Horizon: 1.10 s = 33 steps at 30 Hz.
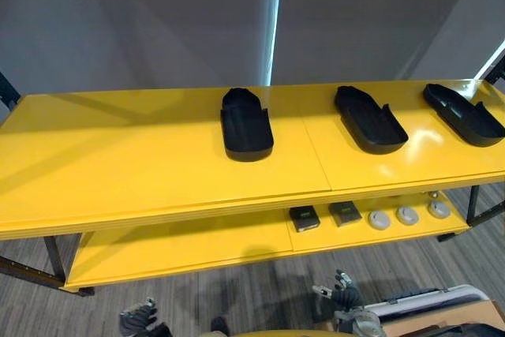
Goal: Walk over and take plastic housings, then place them on the shelf
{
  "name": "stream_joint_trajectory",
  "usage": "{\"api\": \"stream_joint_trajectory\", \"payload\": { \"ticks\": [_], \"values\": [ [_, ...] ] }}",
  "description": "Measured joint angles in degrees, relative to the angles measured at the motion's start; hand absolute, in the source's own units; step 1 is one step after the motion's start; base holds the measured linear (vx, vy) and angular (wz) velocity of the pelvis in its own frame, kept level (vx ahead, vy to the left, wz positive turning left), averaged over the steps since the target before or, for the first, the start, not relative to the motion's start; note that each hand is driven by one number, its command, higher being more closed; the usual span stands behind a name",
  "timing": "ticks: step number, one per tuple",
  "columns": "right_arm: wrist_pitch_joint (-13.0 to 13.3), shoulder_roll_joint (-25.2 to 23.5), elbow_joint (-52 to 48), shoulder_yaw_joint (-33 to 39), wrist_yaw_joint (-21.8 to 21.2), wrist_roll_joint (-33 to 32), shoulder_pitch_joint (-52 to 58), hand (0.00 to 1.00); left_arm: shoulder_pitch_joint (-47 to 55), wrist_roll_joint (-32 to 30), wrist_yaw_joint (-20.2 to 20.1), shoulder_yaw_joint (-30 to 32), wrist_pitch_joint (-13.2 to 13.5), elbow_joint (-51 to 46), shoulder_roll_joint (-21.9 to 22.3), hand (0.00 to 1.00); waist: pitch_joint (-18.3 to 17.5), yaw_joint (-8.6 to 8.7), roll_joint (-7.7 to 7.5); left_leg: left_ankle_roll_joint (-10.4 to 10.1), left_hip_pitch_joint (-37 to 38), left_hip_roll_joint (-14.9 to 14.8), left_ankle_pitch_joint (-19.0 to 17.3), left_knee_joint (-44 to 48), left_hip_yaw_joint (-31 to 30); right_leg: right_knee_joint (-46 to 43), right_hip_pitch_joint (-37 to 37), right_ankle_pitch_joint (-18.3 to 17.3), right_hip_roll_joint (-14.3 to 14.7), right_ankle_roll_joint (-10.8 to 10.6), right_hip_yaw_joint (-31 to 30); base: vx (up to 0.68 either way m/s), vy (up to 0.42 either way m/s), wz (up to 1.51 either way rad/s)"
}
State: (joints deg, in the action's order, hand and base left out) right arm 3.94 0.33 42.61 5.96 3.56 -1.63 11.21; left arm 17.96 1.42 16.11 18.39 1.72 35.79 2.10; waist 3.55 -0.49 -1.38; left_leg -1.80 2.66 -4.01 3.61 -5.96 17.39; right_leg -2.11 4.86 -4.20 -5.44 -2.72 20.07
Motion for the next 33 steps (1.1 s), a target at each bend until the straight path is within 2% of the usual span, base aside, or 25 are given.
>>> {"api": "stream_joint_trajectory", "payload": {
  "ticks": [7,9,14,17,18,19,22,24,25,27,29,30,31,32,33],
  "values": [
    [0.01,0.32,3.99,0.96,0.37,0.02,-1.26,0.0,-1.67,-2.16,-1.13,-5.58,0.41,5.53,-0.9,0.0,0.12,0.29,1.74,0.07,1.15,0.19,0.03,0.01,0.23,-0.15,0.02,0.0,-0.03,-0.04,-1.34,0.07,0.0,-0.08],
    [0.03,0.53,4.01,0.97,0.72,0.05,-2.18,0.0,-1.76,-2.2,-1.1,-6.48,0.64,5.9,-1.54,0.0,0.19,1.35,1.84,-0.05,1.19,0.13,-0.06,0.03,0.26,-0.06,0.05,-0.03,0.07,-0.02,-1.38,0.07,-0.014,-0.06],
    [0.17,2.24,4.0,0.97,1.38,0.27,-3.79,0.0,-3.35,-4.0,-1.13,-9.05,0.73,6.53,-3.04,0.0,0.78,1.16,1.47,-0.38,1.77,-0.03,-0.31,0.6,1.03,-0.17,0.0,-0.06,0.38,0.06,-2.88,0.03,-0.006,-0.12],
    [0.25,2.56,3.99,0.74,1.61,0.71,-5.74,0.0,-4.67,-4.31,-1.04,-9.41,1.03,6.25,-3.13,0.0,2.41,1.1,0.55,-1.66,-0.44,0.19,-2.0,6.29,-6.94,-0.83,-1.2,0.12,0.16,0.22,-5.04,-0.02,-0.052,-0.33],
    [0.26,3.09,3.99,0.74,1.72,0.95,-6.91,0.0,-5.15,-4.28,-1.0,-9.67,1.07,6.04,-2.67,0.0,2.73,0.98,1.36,-2.16,-1.28,-0.41,-4.01,7.94,-11.36,-1.0,-2.1,0.33,0.34,0.28,-6.24,-0.01,-0.039,-0.6],
    [0.26,3.67,4.0,0.79,1.74,1.3,-7.58,0.0,-5.42,-4.14,-0.99,-10.4,1.08,6.01,-2.4,0.0,3.01,1.02,2.25,-2.38,-1.38,-0.79,-5.6,8.16,-12.64,-1.58,-3.26,0.47,0.77,0.21,-7.74,-0.01,0.006,-0.57],
    [0.51,3.75,3.97,0.96,1.77,1.86,-7.42,0.0,-6.43,-3.75,-0.98,-11.8,1.18,5.18,-2.44,0.0,3.07,1.29,2.17,-1.97,-1.92,-0.33,-5.87,8.46,-11.25,-2.48,-5.19,1.06,0.36,-0.23,-9.92,-0.04,0.057,-0.46],
    [0.49,3.55,3.96,0.92,1.76,2.41,-7.48,0.0,-7.36,-3.75,-0.97,-12.04,1.41,5.02,-2.36,0.0,3.87,1.24,1.55,-1.24,-2.85,0.25,-7.54,10.66,-10.44,-3.9,-7.88,1.91,0.09,-0.93,-13.99,-0.03,0.073,-0.81],
    [0.49,3.43,3.85,0.92,1.76,2.6,-7.67,0.0,-7.87,-3.75,-0.95,-11.94,1.41,4.82,-2.39,0.0,3.93,1.2,1.71,-0.99,-3.21,0.33,-8.14,11.46,-10.07,-3.99,-8.65,2.4,0.13,-1.15,-15.41,-0.06,0.088,-1.12],
    [0.38,3.35,3.5,0.67,1.77,4.03,-9.29,0.0,-8.31,-3.78,-0.84,-11.7,1.5,3.88,-2.53,0.0,5.11,1.03,0.87,-0.13,-4.57,0.68,-9.76,13.85,-6.31,-3.69,-11.11,4.57,0.43,-2.09,-20.56,-0.09,0.1,-1.26],
    [-0.06,3.44,2.16,-0.41,1.8,4.67,-9.74,0.0,-10.48,-4.38,-0.71,-11.72,1.45,3.32,-3.14,0.0,6.3,1.47,-0.04,1.73,-7.41,0.32,-11.16,17.11,-1.47,-1.07,-13.83,9.54,-0.09,-3.61,-23.01,-0.2,0.119,-1.11],
    [-0.13,3.51,1.52,-0.69,1.79,4.71,-9.73,0.0,-10.99,-4.38,-0.68,-11.73,1.44,2.88,-3.1,0.0,6.31,1.49,0.07,2.19,-8.19,-0.05,-11.34,17.61,-0.01,0.01,-14.32,11.31,0.01,-4.09,-23.14,-0.24,0.111,-0.76],
    [-0.17,3.79,0.98,-1.66,1.79,4.88,-9.58,0.0,-12.07,-4.48,-0.67,-11.82,1.51,2.54,-2.9,0.0,6.79,1.42,0.46,2.88,-8.85,-0.84,-11.31,18.25,2.09,-4.73,-15.88,8.93,-0.43,-3.27,-20.3,-0.16,0.065,-0.51],
    [-0.31,3.8,1.01,-1.92,1.68,5.23,-9.3,0.0,-12.36,-4.49,-0.68,-11.9,1.5,2.52,-3.12,0.0,6.82,1.44,0.5,3.0,-8.66,-1.01,-11.24,18.27,2.73,-11.25,-17.09,4.69,-0.72,-2.22,-17.9,-0.15,0.07,-0.49],
    [-0.3,3.57,1.0,-2.54,1.67,5.79,-8.31,0.0,-12.32,-4.73,-0.68,-12.01,1.44,2.42,-3.22,0.0,6.81,1.51,0.53,3.28,-7.54,-1.25,-11.06,18.04,3.48,-21.85,-17.22,-1.82,-1.18,-0.97,-15.18,-0.11,0.028,-0.3]
  ]
}}
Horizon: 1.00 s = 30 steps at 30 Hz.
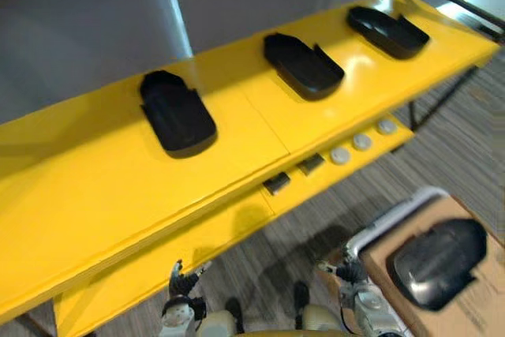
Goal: Walk over and take plastic housings, then place them on the shelf
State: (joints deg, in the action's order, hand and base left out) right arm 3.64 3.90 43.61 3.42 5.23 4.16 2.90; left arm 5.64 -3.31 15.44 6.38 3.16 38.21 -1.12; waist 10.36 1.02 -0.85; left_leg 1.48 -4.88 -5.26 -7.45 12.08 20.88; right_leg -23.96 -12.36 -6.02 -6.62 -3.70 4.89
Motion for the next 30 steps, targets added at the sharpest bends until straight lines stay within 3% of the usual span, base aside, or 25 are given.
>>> {"api": "stream_joint_trajectory", "payload": {
  "ticks": [1,3,5,6,7,12,14,15,17,19,20,21,22,26,27,29,30],
  "values": [
    [0.2,-0.38,0.01,-0.07,-0.12,0.23,1.16,0.0,0.05,-0.24,-0.01,-0.01,-0.03,-0.02,-0.24,0.0,-0.12,-0.05,-0.16,0.06,0.81,-0.12,0.06,0.06,0.53,-7.18,1.8,-4.06,-0.24,-0.47,1.7,-0.11,-0.004,-0.23],
    [0.28,-0.73,0.44,-0.12,-0.25,0.79,2.14,0.0,0.58,-0.26,0.01,0.1,-0.05,-0.03,-0.97,0.0,-1.04,-0.17,-1.4,0.07,0.4,-0.11,0.1,1.01,1.68,-10.58,6.05,-8.05,-0.73,-1.2,3.23,-0.13,-0.077,-0.31],
    [0.28,-0.55,1.39,-0.3,-0.17,1.07,1.9,0.0,0.94,-0.25,0.03,0.38,-0.21,0.08,-1.45,0.0,-2.38,-0.78,-3.4,-0.16,-1.77,-0.18,-0.02,3.71,4.02,-3.52,9.23,-11.3,-1.83,-2.03,4.32,-0.11,-0.135,-0.8],
    [0.3,0.57,2.5,-0.69,-0.07,1.11,0.07,0.0,0.61,-0.24,0.04,0.52,-0.44,0.5,-1.31,0.0,-2.74,-2.09,-3.3,-0.68,-3.68,-0.44,-0.08,4.8,4.25,3.46,9.49,-11.69,-0.34,-0.5,4.09,-0.15,-0.143,-1.15],
    [0.3,2.06,3.86,-1.22,0.08,1.1,-1.75,0.0,0.25,-0.22,0.02,0.41,-0.63,1.49,-0.17,0.0,-2.45,-1.55,-1.35,-1.39,-4.33,-2.0,0.36,4.73,2.88,7.51,10.73,-8.73,2.01,1.52,2.66,-0.14,-0.114,-1.05],
    [0.18,2.72,4.6,0.14,0.66,1.07,0.63,0.0,0.33,-0.18,-0.03,-1.98,-0.64,2.91,0.76,0.0,-3.44,-0.63,-1.52,-3.24,0.68,-3.0,1.56,1.7,3.18,9.74,12.21,-6.42,4.01,2.3,-2.7,-0.11,-0.044,-0.63],
    [0.15,2.72,4.6,0.83,0.88,1.07,1.01,0.0,0.67,-0.21,-0.02,-1.9,-0.64,3.01,0.75,0.0,-3.68,-0.13,-0.77,-3.39,1.61,-3.85,1.7,0.77,6.1,12.29,11.92,-4.0,4.87,2.07,-5.97,-0.08,0.026,-0.89],
    [0.08,2.65,4.63,1.12,0.86,1.08,0.95,0.0,1.16,-0.21,-0.02,-1.67,-0.66,3.01,0.78,0.0,-3.83,-0.08,-0.27,-3.39,2.0,-4.95,1.72,0.49,8.35,13.76,11.54,-4.51,4.67,2.66,-5.72,-0.1,0.057,-1.36],
    [-0.06,2.4,4.54,1.26,0.86,1.07,0.06,0.0,2.71,-0.2,0.06,-0.28,-0.96,3.0,1.12,0.0,-3.72,-0.57,1.28,-3.93,5.1,-6.15,2.34,-2.93,16.9,14.29,11.05,-3.81,-1.29,4.14,11.64,-0.12,0.086,-1.65],
    [-0.05,1.75,4.48,1.24,0.86,1.07,-0.85,0.0,3.4,-0.2,0.23,0.75,-1.42,3.04,0.85,0.0,-4.41,-0.49,1.45,-4.56,6.01,-6.94,2.75,-3.83,20.76,14.86,11.39,-2.78,-4.84,3.66,23.47,-0.06,0.019,-1.4],
    [0.06,1.15,4.33,1.26,0.88,1.06,-1.29,0.0,3.25,-0.21,0.26,0.96,-1.52,3.2,-0.76,0.0,-4.51,-0.32,1.55,-5.28,6.1,-7.66,3.35,-3.69,22.47,17.2,11.84,1.48,-5.42,2.99,29.06,0.01,-0.071,-1.08],
    [0.07,1.01,4.37,1.28,0.89,1.06,-1.1,0.0,2.76,-0.21,0.25,0.92,-1.54,3.66,-1.42,0.0,-4.49,-0.11,1.45,-5.45,6.1,-7.57,3.5,-3.37,22.56,18.4,12.11,3.88,-4.95,1.86,28.71,0.02,-0.116,-0.84],
    [0.01,1.22,4.54,1.68,0.88,1.03,-0.35,0.0,1.66,-0.21,0.15,0.91,-1.66,4.9,-1.75,0.0,-4.22,0.08,2.09,-5.73,6.6,-8.85,3.68,-2.19,22.41,20.22,12.93,5.51,-3.46,0.08,27.18,0.01,-0.106,-0.47],
    [0.03,1.92,4.39,2.94,0.93,0.75,1.47,0.0,1.8,-0.37,-0.43,0.41,-1.66,6.29,-0.94,0.0,-3.26,1.31,3.97,-5.83,7.48,-13.94,3.66,4.2,19.98,20.96,15.01,4.83,-0.24,1.61,23.39,0.03,-0.136,-0.58],
    [0.05,2.22,4.38,3.41,1.0,0.27,1.84,0.0,1.85,-0.74,-0.43,0.4,-1.65,6.46,-0.04,0.0,-2.99,1.31,4.33,-5.6,6.83,-15.24,3.8,7.83,16.5,20.86,15.38,4.29,0.57,2.31,21.69,-0.02,-0.111,-0.69],
    [0.06,2.43,4.38,4.55,1.31,-0.78,1.94,0.0,2.17,-0.83,-0.48,0.21,-1.66,6.84,1.34,0.0,-2.49,1.04,3.77,-5.72,4.28,-12.64,0.76,11.25,4.05,20.54,15.28,3.19,0.36,3.49,18.63,0.0,-0.028,-0.79],
    [0.1,2.78,4.38,5.6,1.71,-1.61,1.86,0.0,2.24,-0.83,-0.47,0.19,-1.65,6.86,1.79,0.0,-2.02,0.98,3.79,-6.64,3.09,-9.03,-1.85,11.89,-3.0,19.9,15.14,2.6,0.01,3.49,16.9,0.04,0.084,-0.72]
  ]
}}
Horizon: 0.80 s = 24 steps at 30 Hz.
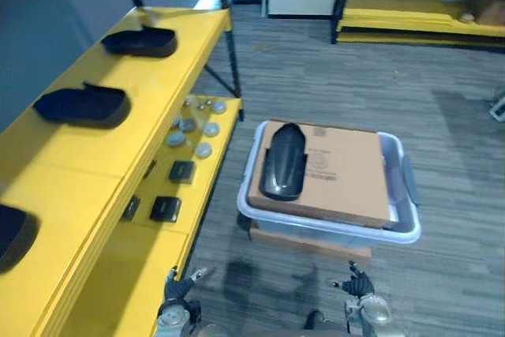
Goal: Walk over and take plastic housings, then place them on the shelf
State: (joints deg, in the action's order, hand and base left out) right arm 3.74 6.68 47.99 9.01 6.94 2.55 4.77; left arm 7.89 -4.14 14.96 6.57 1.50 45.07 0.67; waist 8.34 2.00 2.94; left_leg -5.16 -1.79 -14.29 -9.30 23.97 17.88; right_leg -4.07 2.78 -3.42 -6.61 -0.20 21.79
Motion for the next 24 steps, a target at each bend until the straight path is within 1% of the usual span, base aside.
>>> {"api": "stream_joint_trajectory", "payload": {
  "ticks": [1,3,4,5,8,10,11,13,15,18,20,21,22,24],
  "values": [
    [0.01,-0.01,0.02,0.72,0.65,-0.8,0.13,0.0,-0.03,0.08,0.04,-0.01,0.0,-0.02,-0.03,0.0,0.46,-0.11,-0.18,-0.03,-1.13,3.48,-1.47,-0.17,-5.06,-1.11,0.06,-0.74,-0.39,-0.17,-1.55,0.04,0.091,-0.68],
    [0.03,-0.14,0.06,1.53,0.71,-1.76,0.39,0.0,0.09,0.16,0.07,-0.04,0.0,-0.06,-0.01,0.0,0.6,-0.19,-0.02,-0.14,-2.49,7.05,-1.33,-3.0,-9.26,-2.37,0.01,-1.42,-0.5,-0.81,-2.72,0.04,0.068,-0.52],
    [0.16,0.24,0.24,1.97,0.91,-2.35,0.69,0.0,0.05,0.64,0.06,-0.26,-0.01,-0.02,-0.17,0.0,0.95,-0.31,1.26,3.08,-2.74,8.0,-0.14,-6.52,-11.33,-4.2,-0.16,-2.31,0.57,-2.21,-3.61,0.07,0.125,-0.38],
    [0.11,-0.21,0.53,2.26,1.06,-2.54,0.85,0.0,0.08,0.94,0.09,-0.2,-0.07,0.01,-0.58,0.0,0.74,-0.28,1.17,2.87,-2.11,8.16,-0.24,-6.25,-11.3,-4.74,-0.03,-2.65,0.37,-2.7,-4.3,0.08,0.123,-0.22],
    [0.14,-2.34,0.55,2.3,1.64,-3.28,1.41,0.0,-0.2,1.27,0.15,-0.23,-0.03,-0.36,-1.93,0.0,0.08,-0.34,-1.29,3.05,-1.39,10.17,-0.32,-9.22,-10.93,-4.5,-0.32,-2.82,-0.98,-3.82,-4.7,0.13,0.091,-0.02],
    [0.14,-2.54,0.55,2.95,1.63,-4.0,1.62,0.0,-0.05,1.28,0.15,-0.42,-0.05,-0.35,-1.9,0.0,-0.1,-0.09,-1.57,3.91,-0.41,11.56,0.31,-11.01,-11.06,-3.66,0.13,-2.66,-1.97,-4.62,-4.37,0.15,0.083,0.13],
    [0.15,-2.62,0.54,4.1,1.63,-4.27,1.62,0.0,-0.05,1.28,0.15,-0.75,-0.06,-0.35,-1.93,0.0,-0.17,0.05,-1.44,4.48,0.52,12.47,0.81,-12.37,-11.45,-3.15,0.89,-2.63,-2.61,-4.92,-3.97,0.16,0.072,0.2],
    [0.15,-2.84,0.56,5.95,1.63,-4.8,1.78,0.0,-0.07,1.27,0.15,-0.9,-0.05,-0.39,-2.08,0.0,-0.3,0.19,-1.3,4.93,2.08,13.57,1.23,-14.05,-12.86,-1.24,3.46,-2.45,-3.12,-5.17,-2.42,0.18,0.057,0.36],
    [0.15,-3.03,0.61,6.68,1.62,-4.99,1.86,0.0,-0.04,1.26,0.15,-0.9,-0.05,-0.46,-2.38,0.0,-0.39,0.19,-1.53,4.93,2.78,13.71,1.23,-14.23,-13.28,-0.47,4.76,-2.43,-3.11,-5.17,-1.95,0.12,0.013,0.26],
    [0.39,-3.03,0.61,7.29,1.64,-6.63,1.12,0.0,0.26,1.26,0.14,-0.92,-0.05,-0.38,-2.78,0.0,-0.66,-0.38,-2.05,4.82,4.04,13.52,1.3,-15.34,-13.37,0.55,6.18,-2.4,-2.68,-5.13,-1.63,0.1,-0.017,0.09],
    [0.43,-3.32,0.84,8.67,1.68,-7.64,1.16,0.0,0.41,1.26,0.11,-0.97,-0.06,-0.09,-2.81,0.0,-0.73,-0.65,-2.4,4.57,4.84,13.38,1.87,-16.31,-13.43,1.05,6.96,-2.17,-2.44,-4.8,-1.54,0.08,-0.036,0.06],
    [0.38,-3.39,1.44,9.38,1.73,-7.99,1.18,0.0,0.78,1.26,0.1,-1.24,-0.06,-0.08,-2.9,0.0,-1.02,-0.76,-2.84,4.39,5.21,13.38,2.46,-17.12,-13.42,1.47,7.14,-1.97,-2.39,-4.53,-1.58,0.06,-0.034,0.01],
    [0.4,-3.31,1.98,9.69,1.74,-8.73,1.1,0.0,1.26,1.26,0.04,-1.55,-0.06,0.0,-2.93,0.0,-1.06,-0.81,-2.96,4.2,5.9,13.24,2.87,-17.99,-13.38,1.78,7.43,-1.52,-2.04,-3.92,-1.64,0.05,-0.034,-0.02],
    [0.35,-3.52,2.61,10.92,1.83,-9.0,1.31,0.0,1.94,1.26,0.04,-1.56,-0.06,0.09,-2.95,0.0,-1.31,-0.82,-3.5,4.14,6.42,13.13,2.91,-18.34,-13.36,2.34,8.03,-1.37,-1.92,-3.98,-1.68,0.03,-0.019,-0.04]
  ]
}}
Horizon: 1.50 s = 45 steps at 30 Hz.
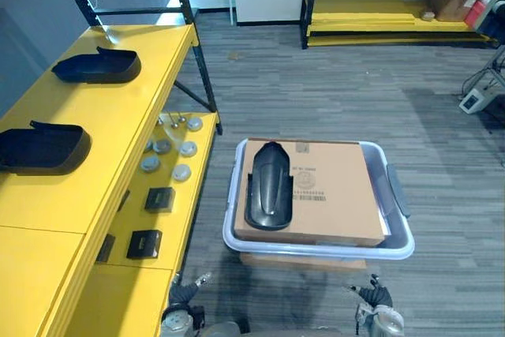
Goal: Walk over and take plastic housings, then place them on the shelf
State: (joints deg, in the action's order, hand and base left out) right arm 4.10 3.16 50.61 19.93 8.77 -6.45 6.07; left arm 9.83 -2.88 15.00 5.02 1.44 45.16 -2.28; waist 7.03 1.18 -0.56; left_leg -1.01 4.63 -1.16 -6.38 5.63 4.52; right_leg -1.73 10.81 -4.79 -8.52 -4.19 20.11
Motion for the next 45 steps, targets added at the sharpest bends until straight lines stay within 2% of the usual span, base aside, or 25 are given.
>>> {"api": "stream_joint_trajectory", "payload": {
  "ticks": [6,8,10,12,16,20,22,24,26,29,33,36,40,45],
  "values": [
    [-0.15,0.44,-2.1,6.94,1.24,-1.55,-0.66,0.0,0.39,0.0,-0.01,0.24,-0.01,0.34,-0.11,0.0,-0.25,0.09,-0.37,0.4,0.27,-0.01,0.29,-0.93,0.3,1.68,0.09,2.28,-0.01,-0.52,-0.92,-0.01,0.018,-0.05],
    [-0.27,1.9,-9.2,10.57,2.22,-2.33,-0.61,0.0,0.42,-0.01,-0.02,0.92,0.0,0.14,-0.17,0.0,-0.28,0.58,-0.45,0.76,0.08,0.37,0.57,-1.1,0.3,1.98,-0.13,3.2,-0.17,-0.55,-1.31,-0.07,0.03,-0.03],
    [-0.13,3.41,-15.24,11.33,3.52,-2.53,-0.71,0.0,0.51,0.0,-0.01,2.02,0.0,-0.31,-0.25,0.0,-0.29,1.1,-0.66,1.07,0.06,0.65,0.78,-1.41,0.23,1.98,-0.25,3.49,-0.39,-0.71,-1.33,-0.08,0.024,0.01],
    [0.1,6.15,-25.53,11.58,4.85,-3.25,-1.44,0.0,0.81,-0.01,-0.01,2.18,0.05,-1.54,-0.7,0.0,-0.42,1.16,-1.13,1.36,-0.78,1.18,1.04,-1.75,0.1,2.11,-1.28,3.49,-0.75,-0.72,-1.46,-0.13,0.012,-0.04],
    [2.38,7.4,-42.45,9.76,5.76,-2.72,-3.3,0.0,1.5,0.0,-0.09,2.15,0.14,-1.91,-0.79,0.0,-0.55,1.26,-1.76,1.54,-2.76,1.89,3.65,-4.34,-0.55,2.88,-3.99,3.44,-1.07,-0.81,-1.41,-0.17,-0.023,0.01],
    [3.83,7.19,-48.67,6.69,6.63,0.36,-5.76,0.0,3.29,-0.02,-0.87,1.88,0.25,-1.93,-0.67,0.0,-0.65,1.2,-1.75,1.17,-2.93,2.13,5.74,-7.15,-2.83,3.07,-4.86,2.86,-0.69,-1.53,-0.11,-0.15,-0.049,0.22],
    [4.54,7.04,-52.79,1.95,7.83,2.98,-6.79,0.0,3.7,0.0,-1.15,1.88,0.61,-1.97,-0.6,0.0,-0.86,0.87,-1.38,0.11,-3.67,1.94,6.43,-9.31,-4.76,2.03,-6.24,2.02,-0.59,-1.82,0.34,-0.1,-0.037,0.23],
    [4.59,6.96,-54.01,-2.34,7.7,6.02,-7.79,0.0,3.72,-0.03,-1.15,1.83,1.05,-2.02,-0.65,0.0,-0.89,0.8,-1.28,0.26,-4.47,1.93,7.65,-9.65,-6.11,1.69,-7.02,2.08,-0.33,-1.76,0.97,-0.02,-0.029,0.22],
    [4.49,6.39,-53.19,-5.36,7.54,8.94,-8.66,0.0,3.69,-0.04,-1.16,1.26,1.23,-2.27,-0.65,0.0,-0.89,0.59,-1.31,0.68,-5.26,2.16,8.24,-9.62,-7.58,1.74,-7.03,2.56,-0.35,-1.81,2.4,0.02,-0.014,0.36],
    [4.22,6.03,-46.7,-8.02,7.52,9.59,-11.45,0.0,3.58,-0.04,-1.09,0.5,1.37,-3.06,-0.69,0.0,-0.87,-0.71,-1.31,1.13,-6.38,2.48,8.98,-9.59,-9.21,1.95,-7.03,2.6,-0.58,-1.79,4.27,0.07,-0.009,0.34],
    [2.1,5.31,-37.0,-10.0,7.79,11.84,-16.38,0.0,3.42,-0.07,-0.96,-0.76,1.6,-4.7,-0.76,0.0,-0.21,-2.27,-1.34,1.18,-8.03,3.35,9.1,-8.71,-11.47,3.14,-6.43,2.6,-0.7,-1.78,6.27,0.08,-0.003,0.32],
    [0.89,4.71,-31.43,-11.11,8.74,14.13,-20.66,0.0,2.77,-0.07,-0.73,-1.1,1.63,-5.38,-0.67,0.0,1.93,-2.5,-1.03,0.96,-8.53,3.42,9.25,-8.56,-12.6,3.22,-6.08,2.6,-0.58,-1.78,7.47,0.02,-0.016,0.32],
    [-2.21,3.09,-25.14,-11.25,10.88,17.88,-24.87,0.0,2.06,-0.06,0.34,-2.4,1.67,-7.29,-0.59,0.0,4.72,-3.9,-0.63,0.95,-10.66,3.81,9.28,-7.42,-13.95,3.24,-6.95,2.6,-0.67,-1.78,8.78,0.0,0.0,0.16],
    [-5.01,1.38,-18.02,-10.32,12.56,18.87,-29.33,0.0,0.17,-0.04,1.46,-3.24,1.66,-7.97,-0.3,0.0,8.2,-5.22,-0.42,0.79,-12.01,4.11,9.6,-6.68,-14.92,3.21,-7.37,2.61,-0.79,-1.78,9.95,-0.02,0.018,0.13]
  ]
}}
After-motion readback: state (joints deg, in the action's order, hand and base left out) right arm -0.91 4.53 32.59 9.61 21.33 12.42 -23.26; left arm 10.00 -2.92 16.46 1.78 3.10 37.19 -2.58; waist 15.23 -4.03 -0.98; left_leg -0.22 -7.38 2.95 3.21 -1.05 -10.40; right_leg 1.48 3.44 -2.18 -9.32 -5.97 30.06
